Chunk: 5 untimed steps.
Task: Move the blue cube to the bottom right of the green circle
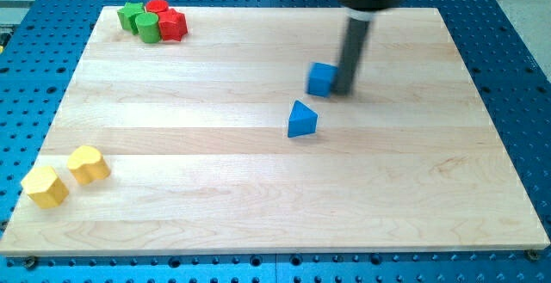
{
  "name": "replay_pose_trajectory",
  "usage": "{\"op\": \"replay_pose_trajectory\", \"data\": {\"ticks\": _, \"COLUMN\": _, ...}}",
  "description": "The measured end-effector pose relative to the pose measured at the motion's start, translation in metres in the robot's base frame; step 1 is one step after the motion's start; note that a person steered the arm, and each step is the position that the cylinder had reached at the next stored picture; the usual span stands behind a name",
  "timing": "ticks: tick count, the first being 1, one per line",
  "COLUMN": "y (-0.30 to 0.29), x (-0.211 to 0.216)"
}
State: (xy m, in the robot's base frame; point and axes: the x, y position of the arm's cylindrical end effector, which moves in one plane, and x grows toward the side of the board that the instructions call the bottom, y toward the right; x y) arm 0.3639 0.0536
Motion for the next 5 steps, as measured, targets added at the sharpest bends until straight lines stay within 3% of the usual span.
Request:
{"op": "replay_pose_trajectory", "data": {"ticks": 1, "y": -0.14, "x": -0.03}}
{"op": "replay_pose_trajectory", "data": {"ticks": 2, "y": -0.15, "x": 0.001}}
{"op": "replay_pose_trajectory", "data": {"ticks": 3, "y": -0.192, "x": -0.012}}
{"op": "replay_pose_trajectory", "data": {"ticks": 4, "y": -0.225, "x": -0.051}}
{"op": "replay_pose_trajectory", "data": {"ticks": 5, "y": -0.167, "x": 0.007}}
